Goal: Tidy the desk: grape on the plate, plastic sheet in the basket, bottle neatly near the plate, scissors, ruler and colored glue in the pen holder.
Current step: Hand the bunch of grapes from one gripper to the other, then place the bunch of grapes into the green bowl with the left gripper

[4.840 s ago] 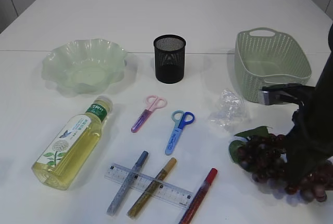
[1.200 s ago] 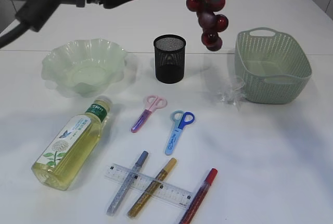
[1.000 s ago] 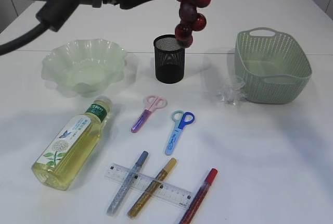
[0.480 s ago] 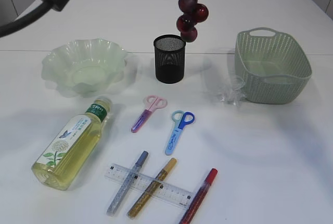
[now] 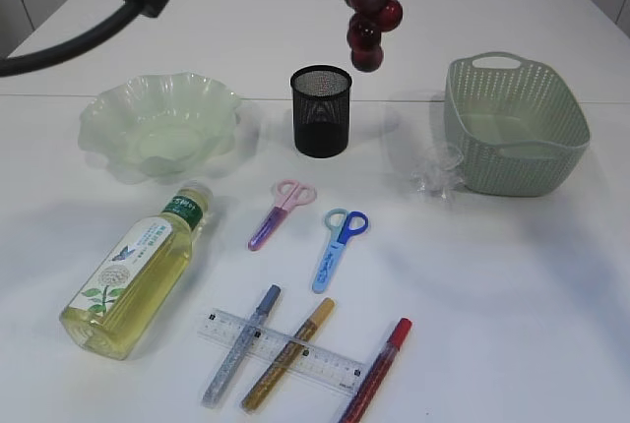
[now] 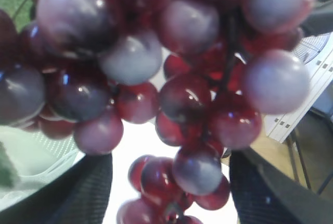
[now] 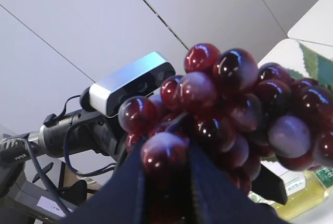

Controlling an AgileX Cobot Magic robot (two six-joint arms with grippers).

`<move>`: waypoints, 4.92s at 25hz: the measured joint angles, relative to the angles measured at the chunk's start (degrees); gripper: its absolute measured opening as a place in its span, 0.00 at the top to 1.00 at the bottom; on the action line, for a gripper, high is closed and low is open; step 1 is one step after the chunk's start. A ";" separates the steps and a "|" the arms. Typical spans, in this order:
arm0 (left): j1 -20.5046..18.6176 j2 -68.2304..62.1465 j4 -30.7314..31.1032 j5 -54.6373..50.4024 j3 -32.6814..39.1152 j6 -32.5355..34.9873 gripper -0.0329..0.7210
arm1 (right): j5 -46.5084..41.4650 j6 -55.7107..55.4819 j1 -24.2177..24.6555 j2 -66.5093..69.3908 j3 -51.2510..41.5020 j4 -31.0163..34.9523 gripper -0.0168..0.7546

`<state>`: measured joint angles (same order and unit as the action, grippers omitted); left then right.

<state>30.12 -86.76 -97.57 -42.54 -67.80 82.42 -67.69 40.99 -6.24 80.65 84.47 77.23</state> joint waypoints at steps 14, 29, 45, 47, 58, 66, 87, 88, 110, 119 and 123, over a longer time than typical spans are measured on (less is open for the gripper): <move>3.40 -2.75 -2.25 -2.05 -4.34 0.45 0.30 | 0.68 1.72 0.00 1.02 0.00 1.71 0.80; 3.65 -3.98 -3.14 0.02 -4.57 0.55 0.75 | 0.68 3.22 0.00 1.56 0.00 3.17 0.80; 3.65 -3.98 -3.14 -0.12 -4.57 0.55 0.86 | 0.76 4.92 0.00 1.56 0.03 2.96 0.78; 3.65 -3.98 -3.14 -0.22 -4.57 0.55 0.86 | 0.76 5.03 0.00 1.56 0.03 2.96 0.76; 3.65 -3.98 -3.19 -0.47 -4.57 0.55 0.86 | 2.69 5.14 0.00 1.56 0.26 2.85 0.56; 3.65 -4.02 -3.19 -0.47 -4.57 0.55 0.86 | 3.02 5.23 0.00 3.21 0.47 2.75 0.40; -3.89 -4.02 35.63 -2.72 -5.18 -28.49 0.86 | 4.96 5.23 0.00 6.98 0.47 1.20 0.39; -4.16 -4.02 38.65 -3.56 -5.69 -30.46 0.86 | 4.85 5.26 0.00 7.12 0.47 0.76 0.39; -4.54 -5.86 114.80 -8.53 -17.24 -90.90 0.86 | 3.81 -6.44 0.00 7.54 0.47 -25.80 0.39; -10.59 -9.68 128.68 5.30 -17.70 -107.86 0.86 | 2.05 -13.20 0.00 8.06 0.47 -37.26 0.39; -14.05 -14.13 128.68 10.71 -17.70 -109.30 0.86 | 1.84 -13.46 0.00 8.06 0.47 -37.89 0.39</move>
<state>16.07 -100.89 31.12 -31.83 -85.50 -26.88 -65.85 27.53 -6.24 88.71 84.94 39.35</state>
